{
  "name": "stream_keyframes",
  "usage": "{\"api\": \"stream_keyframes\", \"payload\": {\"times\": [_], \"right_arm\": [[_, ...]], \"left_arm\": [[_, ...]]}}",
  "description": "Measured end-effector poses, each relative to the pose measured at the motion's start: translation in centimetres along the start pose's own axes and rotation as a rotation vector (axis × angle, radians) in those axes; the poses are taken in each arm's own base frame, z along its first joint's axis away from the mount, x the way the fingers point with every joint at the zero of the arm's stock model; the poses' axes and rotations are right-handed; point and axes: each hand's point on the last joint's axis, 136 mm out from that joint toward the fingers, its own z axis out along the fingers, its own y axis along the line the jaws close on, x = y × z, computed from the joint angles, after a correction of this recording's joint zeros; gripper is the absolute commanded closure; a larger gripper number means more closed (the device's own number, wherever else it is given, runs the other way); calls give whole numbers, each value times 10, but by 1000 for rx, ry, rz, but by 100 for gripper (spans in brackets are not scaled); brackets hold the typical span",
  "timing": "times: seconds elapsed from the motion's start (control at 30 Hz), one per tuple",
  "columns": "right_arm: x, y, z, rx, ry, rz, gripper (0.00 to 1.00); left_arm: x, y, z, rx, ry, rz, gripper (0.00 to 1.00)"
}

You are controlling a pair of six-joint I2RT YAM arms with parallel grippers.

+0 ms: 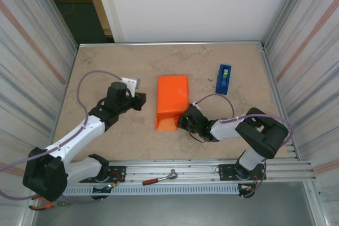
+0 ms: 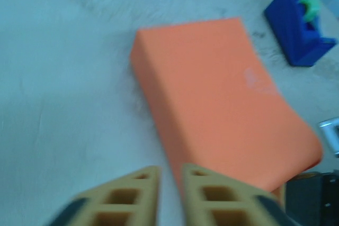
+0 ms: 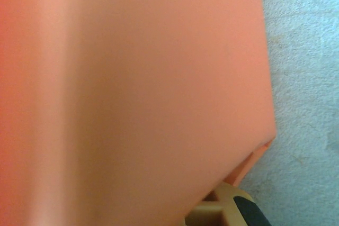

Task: Wrap the gift box in paper

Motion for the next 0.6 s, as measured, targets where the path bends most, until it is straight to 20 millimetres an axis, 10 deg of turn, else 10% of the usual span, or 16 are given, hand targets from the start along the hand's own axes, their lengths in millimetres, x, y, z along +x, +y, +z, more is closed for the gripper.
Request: {"api": "stream_keyframes", "payload": {"times": [0.6], "right_arm": [[2,1,0,14,0,5,100]], "left_arm": [[103,-14,35,61,323,-164,100]]}}
